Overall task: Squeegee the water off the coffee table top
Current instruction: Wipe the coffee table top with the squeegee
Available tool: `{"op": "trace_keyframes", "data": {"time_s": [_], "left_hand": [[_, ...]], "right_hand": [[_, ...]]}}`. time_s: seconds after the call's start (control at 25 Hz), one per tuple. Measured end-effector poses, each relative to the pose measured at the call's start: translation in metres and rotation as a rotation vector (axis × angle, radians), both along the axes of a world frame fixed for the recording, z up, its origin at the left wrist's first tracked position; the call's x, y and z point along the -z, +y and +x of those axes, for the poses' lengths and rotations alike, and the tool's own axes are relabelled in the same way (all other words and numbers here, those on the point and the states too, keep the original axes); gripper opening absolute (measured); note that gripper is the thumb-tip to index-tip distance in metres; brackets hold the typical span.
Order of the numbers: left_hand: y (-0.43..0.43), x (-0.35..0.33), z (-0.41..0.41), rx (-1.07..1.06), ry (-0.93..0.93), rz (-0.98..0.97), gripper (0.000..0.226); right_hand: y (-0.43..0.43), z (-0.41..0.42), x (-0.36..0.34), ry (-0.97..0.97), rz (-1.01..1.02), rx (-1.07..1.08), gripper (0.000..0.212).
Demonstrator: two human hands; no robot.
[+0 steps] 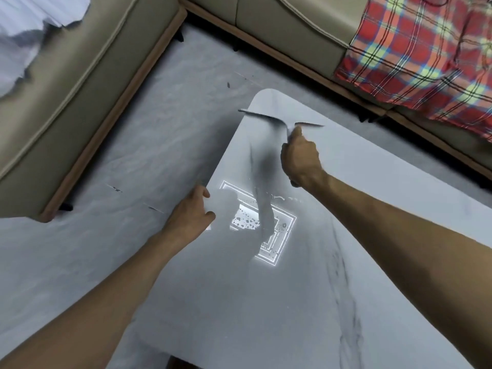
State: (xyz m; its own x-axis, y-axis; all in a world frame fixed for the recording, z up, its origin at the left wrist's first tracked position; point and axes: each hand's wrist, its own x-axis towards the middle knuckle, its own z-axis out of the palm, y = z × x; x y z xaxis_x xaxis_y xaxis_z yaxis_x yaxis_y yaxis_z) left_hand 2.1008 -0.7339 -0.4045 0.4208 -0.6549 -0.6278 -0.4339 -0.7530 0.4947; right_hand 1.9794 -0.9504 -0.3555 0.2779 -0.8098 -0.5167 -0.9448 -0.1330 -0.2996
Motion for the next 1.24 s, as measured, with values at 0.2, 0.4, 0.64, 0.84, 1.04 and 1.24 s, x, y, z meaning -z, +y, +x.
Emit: {"op": "trace_keyframes", "data": {"time_s": [0.2, 0.4, 0.64, 0.84, 1.04, 1.24], "left_hand": [[0.017, -0.003, -0.014, -0.007, 0.083, 0.053, 0.04], [0.019, -0.008, -0.017, -0.048, 0.131, 0.058, 0.039], [0.042, -0.001, -0.016, -0.186, 0.213, 0.044, 0.035], [0.067, 0.01, -0.008, -0.346, 0.294, -0.004, 0.032], [0.086, 0.013, -0.009, -0.481, 0.355, -0.037, 0.039], [0.092, 0.008, -0.013, -0.634, 0.349, -0.041, 0.043]], "right_hand": [[0.057, -0.092, 0.001, 0.087, -0.05, -0.378, 0.059], [0.093, -0.192, -0.029, 0.231, 0.004, -0.59, 0.058], [0.064, -0.168, -0.045, 0.142, -0.087, -0.436, 0.054], [0.015, -0.04, -0.013, -0.027, -0.005, 0.041, 0.037], [0.079, -0.011, 0.005, -0.034, -0.022, -0.183, 0.054], [0.15, -0.092, 0.007, 0.061, 0.016, -0.671, 0.063]]}}
